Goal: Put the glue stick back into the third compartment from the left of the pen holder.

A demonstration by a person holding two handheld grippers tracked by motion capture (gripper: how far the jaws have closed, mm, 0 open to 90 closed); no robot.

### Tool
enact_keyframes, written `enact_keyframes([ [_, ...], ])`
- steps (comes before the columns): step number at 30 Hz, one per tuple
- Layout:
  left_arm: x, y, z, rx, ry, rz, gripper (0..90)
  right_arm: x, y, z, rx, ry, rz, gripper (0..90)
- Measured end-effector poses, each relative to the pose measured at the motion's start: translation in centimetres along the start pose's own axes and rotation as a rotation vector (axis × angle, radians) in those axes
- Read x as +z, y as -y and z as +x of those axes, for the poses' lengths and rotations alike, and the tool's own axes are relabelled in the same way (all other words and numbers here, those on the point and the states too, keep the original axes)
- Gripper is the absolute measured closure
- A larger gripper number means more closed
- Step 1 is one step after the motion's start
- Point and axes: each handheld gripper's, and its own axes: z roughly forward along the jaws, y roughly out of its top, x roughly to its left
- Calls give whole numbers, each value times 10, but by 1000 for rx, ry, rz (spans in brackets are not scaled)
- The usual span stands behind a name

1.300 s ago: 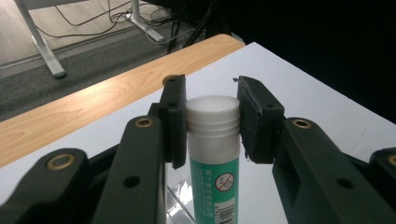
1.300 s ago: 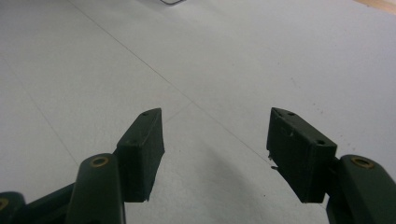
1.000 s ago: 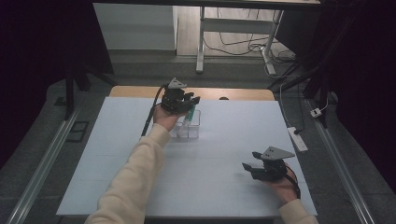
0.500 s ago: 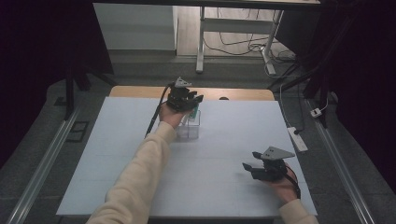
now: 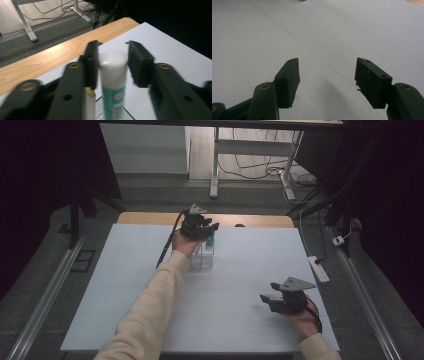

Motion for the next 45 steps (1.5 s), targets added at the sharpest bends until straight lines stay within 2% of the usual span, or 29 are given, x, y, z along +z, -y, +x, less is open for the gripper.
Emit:
enact_keyframes([
  [5,-9,-2,-1,25,34,6,467,0,0,0,0,0,1,364],
  [8,-12,0,-3,54,34,24,454,0,0,1,-2,0,2,364],
  [22,-30,10,-4,72,72,34,451,0,0,2,-4,-2,-6,364],
  [35,-61,29,-11,110,84,33,453,-1,-1,2,-4,3,-8,364],
  [42,-76,42,-12,116,95,40,449,0,-1,1,-4,5,-8,364],
  [45,-83,49,-11,105,100,40,443,0,-1,2,-4,4,-5,364],
])
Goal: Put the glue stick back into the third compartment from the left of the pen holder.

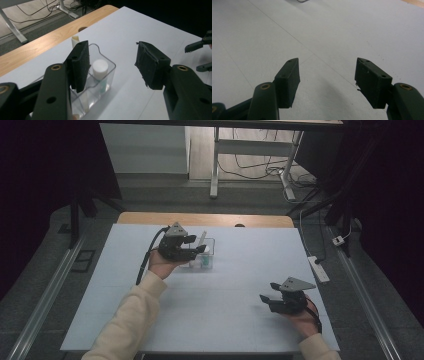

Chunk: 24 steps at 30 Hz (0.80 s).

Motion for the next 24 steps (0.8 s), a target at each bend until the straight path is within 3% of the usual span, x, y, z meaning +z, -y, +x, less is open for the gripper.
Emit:
enact_keyframes([
  [6,-12,15,-1,-13,-8,2,438,0,0,0,-2,-2,1,364],
  [11,-23,28,1,-47,-15,16,433,1,0,0,-5,0,2,364],
  [24,-52,69,-3,-71,-29,48,408,-2,0,-2,2,3,-2,364],
])
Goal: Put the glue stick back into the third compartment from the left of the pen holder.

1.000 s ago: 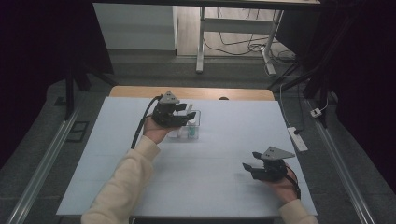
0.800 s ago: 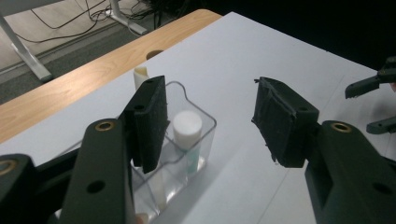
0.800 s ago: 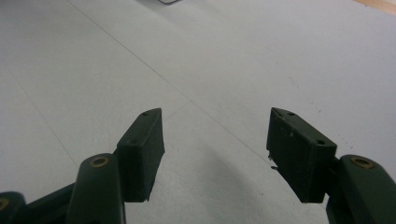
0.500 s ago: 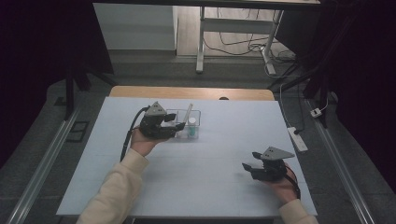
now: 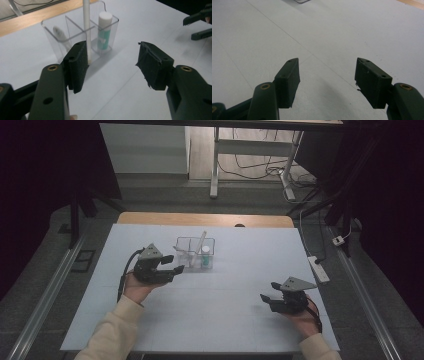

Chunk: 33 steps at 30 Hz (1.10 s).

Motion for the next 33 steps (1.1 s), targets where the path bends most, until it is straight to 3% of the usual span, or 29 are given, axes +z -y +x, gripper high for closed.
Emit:
enact_keyframes([
  [16,-20,53,3,-48,-24,54,398,-3,2,-5,8,7,-10,363],
  [33,-41,89,-5,-36,-44,65,366,-8,5,-12,21,7,-18,363],
])
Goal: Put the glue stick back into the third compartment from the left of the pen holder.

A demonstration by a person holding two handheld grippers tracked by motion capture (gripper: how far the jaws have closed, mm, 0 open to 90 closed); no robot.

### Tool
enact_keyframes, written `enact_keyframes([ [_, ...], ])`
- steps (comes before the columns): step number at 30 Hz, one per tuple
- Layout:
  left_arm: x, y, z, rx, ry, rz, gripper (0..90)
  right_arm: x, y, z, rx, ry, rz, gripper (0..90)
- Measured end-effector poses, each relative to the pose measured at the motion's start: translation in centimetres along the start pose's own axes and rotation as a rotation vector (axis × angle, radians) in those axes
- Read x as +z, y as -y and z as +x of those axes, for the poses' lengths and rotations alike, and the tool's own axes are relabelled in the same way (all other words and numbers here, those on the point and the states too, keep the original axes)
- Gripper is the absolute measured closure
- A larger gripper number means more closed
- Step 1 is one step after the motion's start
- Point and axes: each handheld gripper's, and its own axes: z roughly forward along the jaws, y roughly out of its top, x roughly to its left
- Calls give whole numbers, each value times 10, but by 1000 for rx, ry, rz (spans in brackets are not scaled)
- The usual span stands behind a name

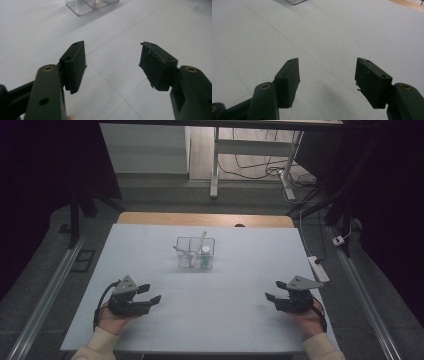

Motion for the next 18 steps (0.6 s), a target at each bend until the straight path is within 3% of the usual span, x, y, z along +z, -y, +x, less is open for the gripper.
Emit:
enact_keyframes([
  [18,2,0,1,1,-10,-9,322,0,0,1,-8,-18,5,360],
])
